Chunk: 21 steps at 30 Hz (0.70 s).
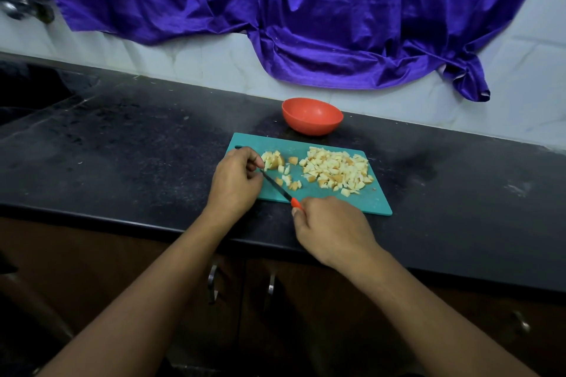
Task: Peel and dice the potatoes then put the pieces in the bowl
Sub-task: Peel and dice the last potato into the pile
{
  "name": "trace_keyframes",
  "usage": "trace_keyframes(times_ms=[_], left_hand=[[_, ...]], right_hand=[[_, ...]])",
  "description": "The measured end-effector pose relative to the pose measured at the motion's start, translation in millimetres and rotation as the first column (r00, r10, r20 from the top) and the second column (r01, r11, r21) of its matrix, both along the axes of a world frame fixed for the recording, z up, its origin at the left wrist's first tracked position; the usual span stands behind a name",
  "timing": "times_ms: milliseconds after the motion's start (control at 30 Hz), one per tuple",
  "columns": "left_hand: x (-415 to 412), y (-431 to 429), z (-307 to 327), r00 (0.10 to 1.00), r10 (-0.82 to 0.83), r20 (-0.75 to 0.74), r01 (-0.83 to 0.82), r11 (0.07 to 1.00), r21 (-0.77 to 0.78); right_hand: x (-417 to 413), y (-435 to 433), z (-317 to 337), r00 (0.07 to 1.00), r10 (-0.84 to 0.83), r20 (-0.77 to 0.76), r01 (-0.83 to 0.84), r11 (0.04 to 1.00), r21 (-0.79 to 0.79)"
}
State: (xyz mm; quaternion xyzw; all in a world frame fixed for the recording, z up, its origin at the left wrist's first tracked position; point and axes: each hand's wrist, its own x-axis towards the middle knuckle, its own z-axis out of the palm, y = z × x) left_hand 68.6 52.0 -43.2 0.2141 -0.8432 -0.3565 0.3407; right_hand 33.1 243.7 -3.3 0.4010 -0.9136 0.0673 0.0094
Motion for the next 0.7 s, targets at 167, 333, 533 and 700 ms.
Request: trace_keyframes(times_ms=[167,333,533,700], left_hand=[[0,0,1,0.999,-0.009,0.035,0.01,1.0,-0.03],[0,1,2,0.998,-0.011,0.054,0.012,1.0,-0.025],[-1,2,2,0.998,-0.014,0.067,0.017,0.999,-0.033],[-4,0,1,0.998,-0.008,0.059,0.011,0.999,-0.039]], right_hand=[[-8,2,-4,0.998,-0.001,-0.059,0.004,0.998,0.055],[-34,16,0,0.984,-0.175,-0.014,0.176,0.982,0.063],[-44,15,-5,0.974,-0.222,0.047,0.224,0.973,-0.054],[-47,10,-19,0.985,-0.17,-0.019,0.159,0.95,-0.269]])
